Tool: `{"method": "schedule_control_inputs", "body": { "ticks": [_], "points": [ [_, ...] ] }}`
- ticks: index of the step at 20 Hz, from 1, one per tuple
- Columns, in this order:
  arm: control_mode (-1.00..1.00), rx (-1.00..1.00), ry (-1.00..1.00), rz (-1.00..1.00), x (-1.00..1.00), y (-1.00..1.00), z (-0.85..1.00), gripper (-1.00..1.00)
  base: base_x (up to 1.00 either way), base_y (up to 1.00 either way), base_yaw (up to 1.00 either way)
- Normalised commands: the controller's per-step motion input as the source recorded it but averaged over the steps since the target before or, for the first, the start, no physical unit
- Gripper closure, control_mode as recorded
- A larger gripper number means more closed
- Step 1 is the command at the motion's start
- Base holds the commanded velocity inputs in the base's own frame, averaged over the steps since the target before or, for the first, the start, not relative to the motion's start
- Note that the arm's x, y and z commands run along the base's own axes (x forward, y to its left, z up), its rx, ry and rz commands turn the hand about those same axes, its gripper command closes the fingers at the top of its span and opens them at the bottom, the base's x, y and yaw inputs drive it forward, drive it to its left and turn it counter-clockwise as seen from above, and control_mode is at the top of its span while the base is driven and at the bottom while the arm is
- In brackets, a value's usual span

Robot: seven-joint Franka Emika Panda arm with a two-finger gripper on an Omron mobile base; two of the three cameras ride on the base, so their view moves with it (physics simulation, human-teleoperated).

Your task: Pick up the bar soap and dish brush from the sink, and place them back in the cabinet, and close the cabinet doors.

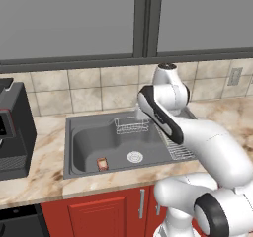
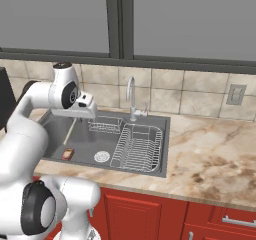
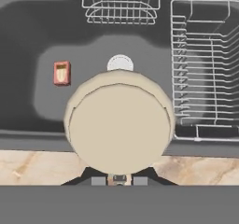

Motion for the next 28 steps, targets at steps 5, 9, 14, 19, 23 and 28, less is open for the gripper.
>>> {"method": "schedule_control_inputs", "body": {
  "ticks": [5, 9, 14, 19, 23, 28],
  "points": [
    [-1.0, 0.0, 0.0, 0.0, -0.15, -0.17, 0.27, 1.0, 0.0, 0.0, 0.0],
    [-1.0, 0.0, 0.0, 0.0, -0.16, -0.26, 0.21, 1.0, 0.0, 0.0, 0.0],
    [-1.0, 0.0, 0.0, 0.0, -0.13, -0.3, 0.08, 1.0, 0.0, 0.0, 0.0],
    [-1.0, 0.0, 0.0, 0.0, -0.07, -0.31, 0.06, 1.0, 0.0, 0.0, 0.0],
    [-1.0, 0.0, 0.0, 0.0, -0.01, -0.31, 0.0, 1.0, 0.0, 0.0, 0.0],
    [-1.0, 0.0, 0.0, 0.0, 0.0, -0.25, 0.0, 1.0, 0.0, 0.0, 0.0]
  ]
}}
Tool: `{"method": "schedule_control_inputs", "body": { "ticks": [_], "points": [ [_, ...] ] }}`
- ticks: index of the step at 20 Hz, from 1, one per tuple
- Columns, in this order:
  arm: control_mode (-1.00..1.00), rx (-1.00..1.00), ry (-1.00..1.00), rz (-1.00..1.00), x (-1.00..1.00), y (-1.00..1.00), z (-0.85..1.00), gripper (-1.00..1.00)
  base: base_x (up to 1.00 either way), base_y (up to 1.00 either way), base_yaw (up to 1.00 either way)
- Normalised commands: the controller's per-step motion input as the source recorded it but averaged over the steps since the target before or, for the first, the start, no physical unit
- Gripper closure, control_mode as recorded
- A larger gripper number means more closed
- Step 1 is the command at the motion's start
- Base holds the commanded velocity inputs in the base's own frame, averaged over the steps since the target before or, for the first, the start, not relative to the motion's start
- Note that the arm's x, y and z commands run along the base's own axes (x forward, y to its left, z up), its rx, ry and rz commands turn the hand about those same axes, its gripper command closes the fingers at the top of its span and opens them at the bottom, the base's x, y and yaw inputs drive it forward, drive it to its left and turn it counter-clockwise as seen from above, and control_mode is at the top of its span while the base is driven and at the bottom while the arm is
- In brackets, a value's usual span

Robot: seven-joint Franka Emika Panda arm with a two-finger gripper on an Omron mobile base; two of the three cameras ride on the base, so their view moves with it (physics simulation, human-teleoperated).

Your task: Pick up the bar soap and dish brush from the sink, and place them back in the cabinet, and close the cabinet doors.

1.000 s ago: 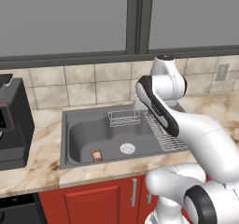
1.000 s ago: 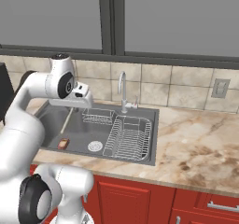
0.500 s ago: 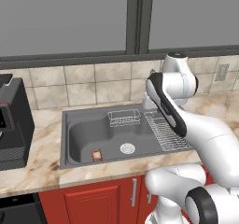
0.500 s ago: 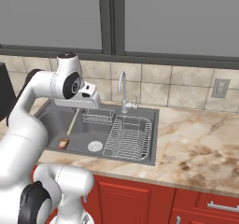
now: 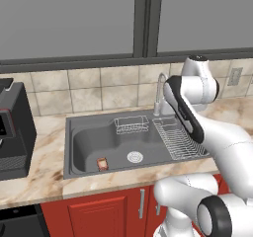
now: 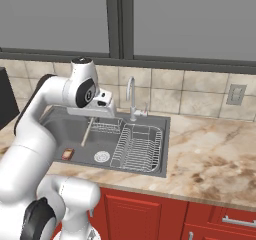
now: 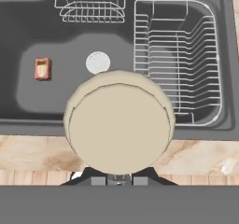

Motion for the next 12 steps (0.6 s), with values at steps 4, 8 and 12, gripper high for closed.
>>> {"method": "schedule_control_inputs", "body": {
  "ticks": [4, 8, 12],
  "points": [
    [-1.0, 0.0, 0.0, 0.0, 0.0, -0.17, 0.0, 1.0, 0.0, 0.0, 0.0],
    [-1.0, 0.0, 0.0, 0.0, 0.0, -0.01, 0.0, 1.0, 0.0, 0.0, 0.0],
    [-1.0, 0.0, 0.0, 0.0, 0.0, 0.0, 0.0, 1.0, 0.0, 0.0, 0.0]
  ]
}}
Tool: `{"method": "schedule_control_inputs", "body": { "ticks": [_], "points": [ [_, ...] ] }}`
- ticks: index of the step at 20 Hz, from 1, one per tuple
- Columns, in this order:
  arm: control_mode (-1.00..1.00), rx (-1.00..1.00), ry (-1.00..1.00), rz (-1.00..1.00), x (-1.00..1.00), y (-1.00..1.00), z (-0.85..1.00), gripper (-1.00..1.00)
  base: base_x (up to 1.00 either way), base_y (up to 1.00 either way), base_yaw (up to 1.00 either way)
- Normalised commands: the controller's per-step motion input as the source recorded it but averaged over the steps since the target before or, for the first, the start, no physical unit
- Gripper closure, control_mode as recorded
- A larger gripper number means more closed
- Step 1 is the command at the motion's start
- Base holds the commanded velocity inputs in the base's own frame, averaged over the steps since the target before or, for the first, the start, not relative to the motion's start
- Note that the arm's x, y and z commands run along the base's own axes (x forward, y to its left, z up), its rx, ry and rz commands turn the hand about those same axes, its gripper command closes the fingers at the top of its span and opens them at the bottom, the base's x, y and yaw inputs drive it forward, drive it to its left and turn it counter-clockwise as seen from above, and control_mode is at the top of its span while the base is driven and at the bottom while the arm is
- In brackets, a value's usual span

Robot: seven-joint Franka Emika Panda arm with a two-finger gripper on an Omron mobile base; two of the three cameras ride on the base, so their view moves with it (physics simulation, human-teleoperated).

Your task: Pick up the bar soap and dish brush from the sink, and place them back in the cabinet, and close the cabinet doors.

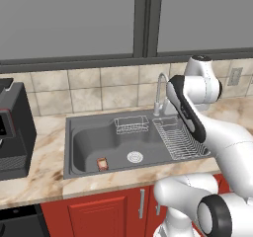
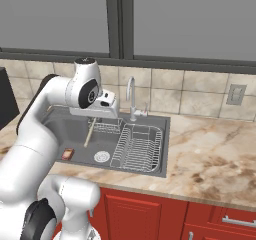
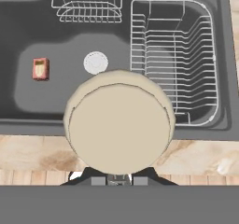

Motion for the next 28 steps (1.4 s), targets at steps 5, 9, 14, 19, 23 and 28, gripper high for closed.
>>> {"method": "schedule_control_inputs", "body": {
  "ticks": [5, 9, 14, 19, 23, 28],
  "points": [
    [-1.0, 0.0, 0.0, 0.0, 0.0, 0.0, 0.0, 1.0, 0.0, 0.0, 0.0],
    [-1.0, 0.0, 0.0, 0.0, -0.07, 0.0, 0.0, 1.0, 0.0, 0.0, 0.0],
    [-1.0, 0.0, 0.0, 0.0, -0.09, 0.0, 0.0, 1.0, 0.0, 0.0, 0.0],
    [-1.0, 0.0, 0.0, 0.0, -0.13, 0.0, 0.0, 1.0, 0.0, 0.0, 0.0],
    [-1.0, 0.0, 0.0, 0.0, -0.13, 0.0, 0.0, 1.0, 0.0, 0.0, 0.0],
    [-1.0, 0.0, 0.0, 0.0, -0.08, 0.0, 0.0, 1.0, 0.0, 0.0, 0.0]
  ]
}}
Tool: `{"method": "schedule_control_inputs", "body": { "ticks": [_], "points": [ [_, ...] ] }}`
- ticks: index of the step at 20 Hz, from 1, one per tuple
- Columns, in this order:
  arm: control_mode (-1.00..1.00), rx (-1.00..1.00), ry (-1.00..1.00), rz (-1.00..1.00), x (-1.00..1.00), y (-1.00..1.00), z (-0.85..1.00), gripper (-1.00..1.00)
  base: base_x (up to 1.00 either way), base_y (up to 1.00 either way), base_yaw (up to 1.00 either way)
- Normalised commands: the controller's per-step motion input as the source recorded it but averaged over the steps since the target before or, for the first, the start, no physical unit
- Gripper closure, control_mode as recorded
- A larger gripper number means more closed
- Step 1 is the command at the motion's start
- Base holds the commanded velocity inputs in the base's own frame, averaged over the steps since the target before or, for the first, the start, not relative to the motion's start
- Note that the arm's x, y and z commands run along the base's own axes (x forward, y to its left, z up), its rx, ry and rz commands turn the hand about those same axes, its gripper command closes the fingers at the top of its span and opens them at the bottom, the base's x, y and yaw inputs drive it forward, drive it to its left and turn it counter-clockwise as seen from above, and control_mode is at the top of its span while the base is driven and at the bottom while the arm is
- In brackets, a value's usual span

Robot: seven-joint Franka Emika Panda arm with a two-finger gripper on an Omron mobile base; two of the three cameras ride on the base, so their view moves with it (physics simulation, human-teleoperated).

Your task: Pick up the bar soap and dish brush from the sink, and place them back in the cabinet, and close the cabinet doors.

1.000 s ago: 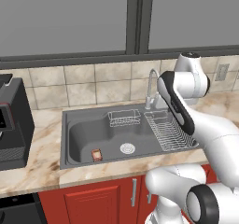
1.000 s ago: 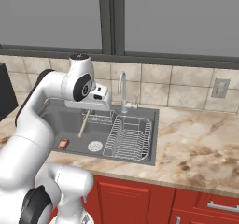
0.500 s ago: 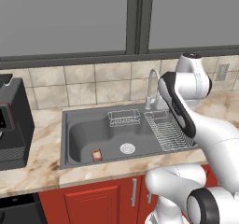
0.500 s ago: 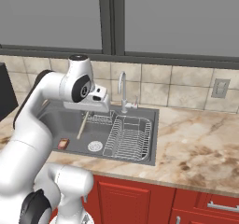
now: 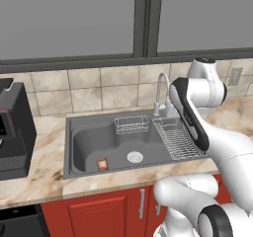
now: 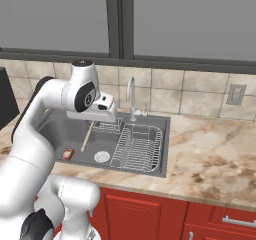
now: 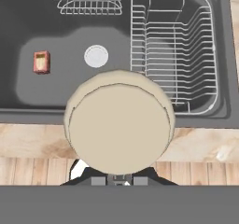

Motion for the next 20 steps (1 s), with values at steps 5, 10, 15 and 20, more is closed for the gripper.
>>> {"method": "schedule_control_inputs", "body": {
  "ticks": [5, 10, 15, 20],
  "points": [
    [-1.0, 0.0, 0.0, 0.0, -0.02, 0.0, 0.0, 1.0, 0.0, 0.0, 0.0],
    [1.0, 0.0, 0.0, 0.0, -0.02, 0.0, 0.0, 1.0, -0.1, 0.0, 0.0],
    [1.0, 0.0, 0.0, 0.0, 0.0, 0.0, 0.0, 1.0, -0.37, -0.14, -0.04],
    [1.0, 0.0, 0.0, 0.0, 0.0, 0.0, 0.0, 1.0, -0.36, -0.15, -0.13]
  ]
}}
